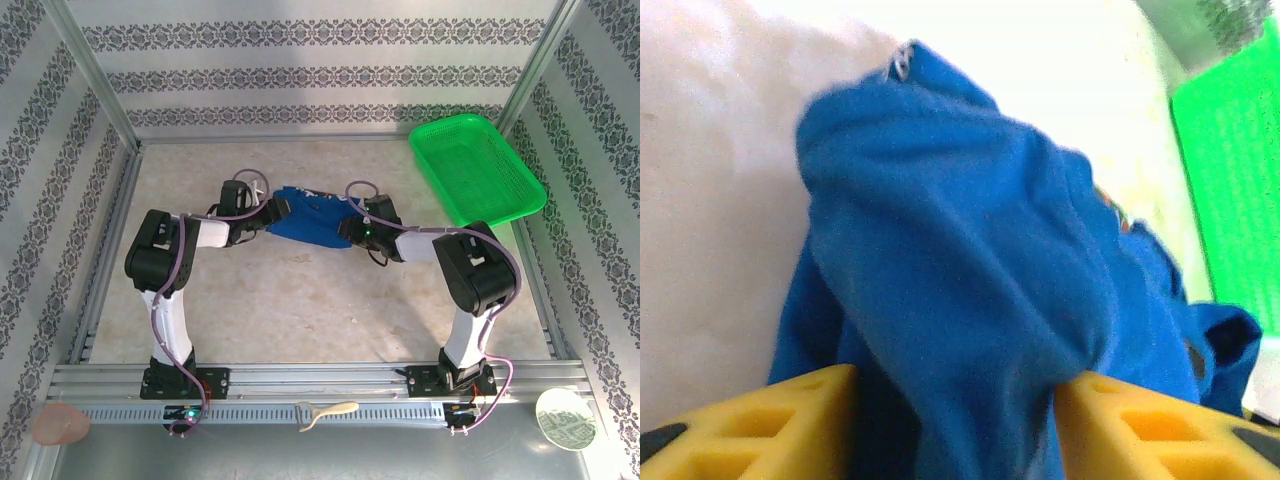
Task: Fold the inside-out t-shirt
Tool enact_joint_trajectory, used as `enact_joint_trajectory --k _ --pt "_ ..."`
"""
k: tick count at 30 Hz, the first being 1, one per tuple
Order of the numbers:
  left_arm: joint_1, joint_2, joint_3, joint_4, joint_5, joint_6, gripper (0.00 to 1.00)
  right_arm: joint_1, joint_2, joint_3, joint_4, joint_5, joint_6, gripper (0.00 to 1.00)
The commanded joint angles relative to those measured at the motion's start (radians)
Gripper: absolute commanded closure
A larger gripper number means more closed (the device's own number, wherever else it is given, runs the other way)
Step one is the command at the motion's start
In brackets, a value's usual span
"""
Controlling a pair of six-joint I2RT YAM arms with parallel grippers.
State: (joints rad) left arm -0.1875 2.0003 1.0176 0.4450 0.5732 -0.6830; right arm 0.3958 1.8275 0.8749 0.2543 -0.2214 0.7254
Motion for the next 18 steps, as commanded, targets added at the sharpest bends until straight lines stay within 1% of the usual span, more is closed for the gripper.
enact_joint_trajectory --k 1,3,6,7,9,10,13,16,18 --pt "0.028 -0.041 -0.010 -0.103 -0.027 0.030 0.29 -0.028 -0.105 -0.022 -0.075 0.000 -0.014 0.54" --pt "0.044 -0.116 -0.031 -0.104 -0.028 0.030 0.20 -0.040 -0.190 -0.048 -0.093 0.006 -0.019 0.52" --pt "0.057 -0.238 -0.051 -0.139 -0.038 0.037 0.11 -0.050 -0.280 -0.064 -0.122 0.005 -0.025 0.53" --pt "0.055 -0.268 -0.049 -0.154 -0.040 0.038 0.10 -0.052 -0.293 -0.062 -0.126 0.001 -0.024 0.56" --pt "0.048 -0.306 -0.031 -0.172 -0.012 0.017 0.08 -0.050 -0.287 -0.033 -0.120 -0.038 -0.019 0.63" --pt "0.035 -0.310 -0.019 -0.170 0.009 0.008 0.08 -0.047 -0.269 -0.009 -0.116 -0.064 -0.013 0.68" --pt "-0.009 -0.275 0.031 -0.160 0.065 -0.024 0.08 -0.021 -0.193 0.061 -0.090 -0.119 0.009 0.78" --pt "-0.056 -0.209 0.061 -0.092 0.109 -0.080 0.07 0.006 -0.116 0.119 -0.075 -0.125 0.022 0.85" --pt "-0.078 -0.149 0.086 -0.046 0.128 -0.113 0.07 0.013 -0.067 0.152 -0.066 -0.123 0.026 0.87"
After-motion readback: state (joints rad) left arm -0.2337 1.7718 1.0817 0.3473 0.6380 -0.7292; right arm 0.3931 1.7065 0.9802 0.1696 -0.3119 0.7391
